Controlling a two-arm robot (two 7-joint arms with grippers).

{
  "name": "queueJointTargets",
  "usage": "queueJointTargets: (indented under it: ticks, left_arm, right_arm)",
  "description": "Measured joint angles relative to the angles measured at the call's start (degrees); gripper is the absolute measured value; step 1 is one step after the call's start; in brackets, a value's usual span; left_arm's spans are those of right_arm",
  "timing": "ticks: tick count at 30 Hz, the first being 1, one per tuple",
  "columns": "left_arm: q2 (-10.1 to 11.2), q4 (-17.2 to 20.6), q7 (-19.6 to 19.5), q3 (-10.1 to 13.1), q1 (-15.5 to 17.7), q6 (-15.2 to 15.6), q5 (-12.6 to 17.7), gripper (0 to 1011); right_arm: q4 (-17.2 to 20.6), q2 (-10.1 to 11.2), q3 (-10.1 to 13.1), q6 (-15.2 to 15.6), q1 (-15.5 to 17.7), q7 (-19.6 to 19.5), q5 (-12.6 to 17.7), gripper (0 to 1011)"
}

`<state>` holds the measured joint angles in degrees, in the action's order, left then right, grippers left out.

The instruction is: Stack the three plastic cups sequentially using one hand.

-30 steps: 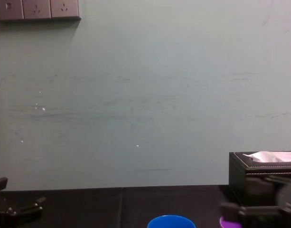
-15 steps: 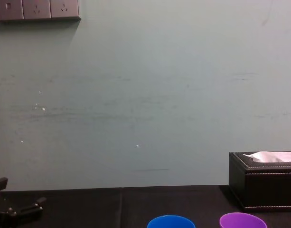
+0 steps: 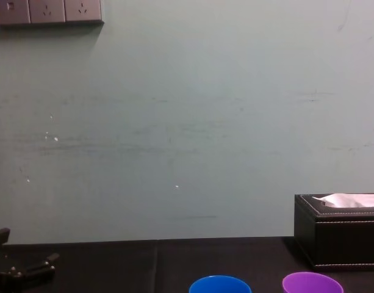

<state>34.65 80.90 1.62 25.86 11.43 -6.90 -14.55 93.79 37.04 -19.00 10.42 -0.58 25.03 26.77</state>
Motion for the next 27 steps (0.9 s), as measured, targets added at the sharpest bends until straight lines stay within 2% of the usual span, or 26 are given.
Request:
queueJointTargets:
  ticks: [27]
  left_arm:
    - [0.0,0.0,0.0,0.0,0.0,0.0,0.0,1000]
  right_arm:
    - [-9.9,-5.8,-3.1,-2.2,-8.4,1.7,-3.4,1004]
